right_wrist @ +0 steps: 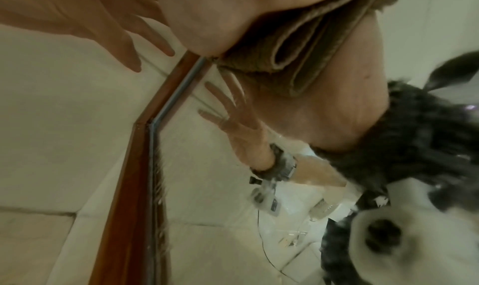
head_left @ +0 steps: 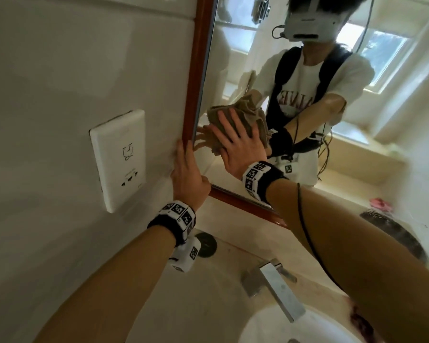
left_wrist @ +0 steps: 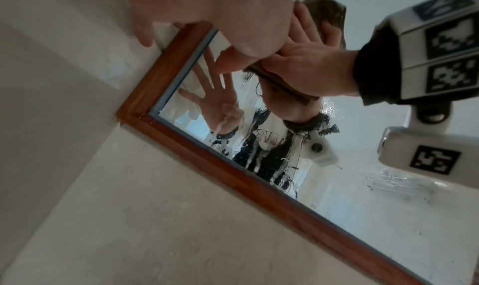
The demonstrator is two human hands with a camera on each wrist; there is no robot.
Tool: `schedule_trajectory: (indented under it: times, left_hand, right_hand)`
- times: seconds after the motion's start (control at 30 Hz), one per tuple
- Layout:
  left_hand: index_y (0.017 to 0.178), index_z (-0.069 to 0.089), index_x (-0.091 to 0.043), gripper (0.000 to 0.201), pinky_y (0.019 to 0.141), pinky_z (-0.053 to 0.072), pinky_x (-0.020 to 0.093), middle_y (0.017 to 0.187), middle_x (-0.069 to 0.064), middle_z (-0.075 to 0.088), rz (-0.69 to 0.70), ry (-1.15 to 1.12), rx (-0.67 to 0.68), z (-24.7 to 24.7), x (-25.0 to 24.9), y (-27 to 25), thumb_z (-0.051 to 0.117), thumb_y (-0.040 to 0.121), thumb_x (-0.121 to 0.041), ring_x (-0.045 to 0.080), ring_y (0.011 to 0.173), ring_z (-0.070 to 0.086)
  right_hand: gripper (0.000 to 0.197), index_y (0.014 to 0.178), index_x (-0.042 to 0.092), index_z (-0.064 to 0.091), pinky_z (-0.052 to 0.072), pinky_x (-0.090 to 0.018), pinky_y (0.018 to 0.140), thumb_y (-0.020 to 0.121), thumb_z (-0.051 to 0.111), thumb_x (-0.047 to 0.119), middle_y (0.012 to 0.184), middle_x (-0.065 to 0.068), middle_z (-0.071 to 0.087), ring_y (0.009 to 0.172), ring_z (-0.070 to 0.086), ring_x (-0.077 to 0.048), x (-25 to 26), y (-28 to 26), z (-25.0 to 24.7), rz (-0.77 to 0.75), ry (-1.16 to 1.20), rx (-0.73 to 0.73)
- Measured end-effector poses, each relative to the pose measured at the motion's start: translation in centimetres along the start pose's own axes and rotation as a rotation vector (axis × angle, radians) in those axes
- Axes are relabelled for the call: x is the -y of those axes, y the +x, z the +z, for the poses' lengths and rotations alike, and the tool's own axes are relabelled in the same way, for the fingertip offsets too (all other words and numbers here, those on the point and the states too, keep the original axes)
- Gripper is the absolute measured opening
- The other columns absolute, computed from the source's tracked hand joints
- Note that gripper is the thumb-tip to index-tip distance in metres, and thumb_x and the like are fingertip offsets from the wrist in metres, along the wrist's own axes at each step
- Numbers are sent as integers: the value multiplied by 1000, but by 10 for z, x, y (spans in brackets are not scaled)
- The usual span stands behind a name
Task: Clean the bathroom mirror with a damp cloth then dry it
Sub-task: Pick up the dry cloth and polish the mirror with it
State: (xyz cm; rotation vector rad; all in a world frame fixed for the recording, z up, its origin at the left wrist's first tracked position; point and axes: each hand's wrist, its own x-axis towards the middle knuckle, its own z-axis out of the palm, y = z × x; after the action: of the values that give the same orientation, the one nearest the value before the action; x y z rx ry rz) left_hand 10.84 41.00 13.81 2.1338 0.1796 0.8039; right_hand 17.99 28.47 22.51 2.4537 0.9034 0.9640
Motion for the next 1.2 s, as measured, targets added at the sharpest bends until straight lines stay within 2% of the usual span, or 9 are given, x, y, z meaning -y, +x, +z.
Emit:
schedule_trajectory:
  times: [0.13,0.23,0.57,0.73,0.8,0.87,0.97,1.13,1.2]
  left_hand:
    - [156,15,-12,88,118,26,53,165,13,8,-15,-42,10,-2,9,-8,53,80,9,31,150,15]
    - [156,15,-14,85,115,30,58,165,11,9,-34,-69,37,-1,18,-12,53,82,8,30,151,14]
    - [155,19,-14,84,116,35,46,164,8,16,-20,-124,40,-8,30,-20,49,80,12,23,151,17]
    - [154,21,-15,79,109,43,50,163,5,17,-29,-123,34,-4,32,-20,51,84,8,23,149,22]
    - [154,22,-15,77,112,40,48,163,6,17,-43,-122,29,-4,29,-21,49,85,8,23,149,22]
    - [154,22,-14,76,115,36,47,164,6,16,-46,-128,27,-5,28,-21,46,86,8,22,150,19]
    - [154,22,-14,76,117,34,45,163,5,18,-36,-124,32,-8,30,-19,44,85,10,21,150,20]
    - [154,22,-14,77,117,35,45,164,6,16,-49,-118,44,-6,31,-20,46,84,11,21,150,19]
    - [154,22,-16,78,116,35,46,164,6,14,-70,-111,53,-3,29,-20,46,84,10,22,151,18]
  right_hand:
    - [68,154,26,7,1,-54,111,95,36,43,162,-1,-2,149,-3,-26,16,4,8,-28,-3,30]
    - [68,155,25,6,-2,-52,112,96,36,42,162,0,-2,149,-2,-25,29,4,16,-39,-5,42]
    - [71,154,27,3,2,-49,116,95,42,38,162,0,-7,148,-7,-24,52,-6,43,-190,-37,147]
    - [74,154,29,4,-4,-48,114,93,44,40,162,-1,-10,148,-11,-25,54,-11,50,-244,-73,183]
    - [74,154,30,7,0,-47,114,92,45,44,162,0,-7,148,-8,-26,59,-20,58,-313,-89,239]
    - [74,153,31,4,2,-47,113,91,45,37,162,1,-6,148,-7,-26,66,-31,66,-377,-115,306]
    - [77,153,31,-1,-4,-46,112,90,43,27,162,3,-7,148,-8,-24,69,-37,68,-359,-97,330]
    - [76,153,31,-2,-1,-45,117,91,42,27,162,3,-8,148,-10,-23,66,-38,70,-380,-91,341]
    - [76,152,33,-4,-5,-45,116,91,43,28,161,4,-11,148,-13,-22,62,-40,71,-385,-90,349]
